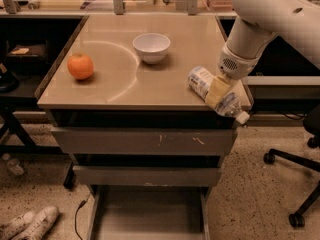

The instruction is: Place blue plastic bottle into bottom drawer

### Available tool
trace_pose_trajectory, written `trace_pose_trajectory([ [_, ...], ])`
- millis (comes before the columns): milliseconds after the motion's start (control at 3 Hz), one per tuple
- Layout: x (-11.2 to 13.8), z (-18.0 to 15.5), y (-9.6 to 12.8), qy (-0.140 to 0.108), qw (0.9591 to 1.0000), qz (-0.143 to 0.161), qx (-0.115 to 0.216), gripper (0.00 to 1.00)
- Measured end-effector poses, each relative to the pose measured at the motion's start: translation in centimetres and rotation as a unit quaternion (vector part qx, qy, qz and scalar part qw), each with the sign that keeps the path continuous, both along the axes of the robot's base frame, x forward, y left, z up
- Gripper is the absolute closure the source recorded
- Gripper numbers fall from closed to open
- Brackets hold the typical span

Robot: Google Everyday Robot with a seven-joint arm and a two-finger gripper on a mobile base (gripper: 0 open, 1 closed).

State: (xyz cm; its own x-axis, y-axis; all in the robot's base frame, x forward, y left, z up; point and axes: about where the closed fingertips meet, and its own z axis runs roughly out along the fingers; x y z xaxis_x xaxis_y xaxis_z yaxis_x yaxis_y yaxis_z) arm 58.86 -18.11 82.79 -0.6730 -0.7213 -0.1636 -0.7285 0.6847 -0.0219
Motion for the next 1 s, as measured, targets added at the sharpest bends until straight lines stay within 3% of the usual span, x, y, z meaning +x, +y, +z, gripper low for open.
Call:
trace_pose_trajectory([
  [333, -3.0, 0.2, 0.8, 0.003, 0.9999, -0.014, 0.005, 1.00],
  [1000, -12.0, 0.8, 1.5, 0.030, 0.9981, -0.051, -0.017, 1.00],
])
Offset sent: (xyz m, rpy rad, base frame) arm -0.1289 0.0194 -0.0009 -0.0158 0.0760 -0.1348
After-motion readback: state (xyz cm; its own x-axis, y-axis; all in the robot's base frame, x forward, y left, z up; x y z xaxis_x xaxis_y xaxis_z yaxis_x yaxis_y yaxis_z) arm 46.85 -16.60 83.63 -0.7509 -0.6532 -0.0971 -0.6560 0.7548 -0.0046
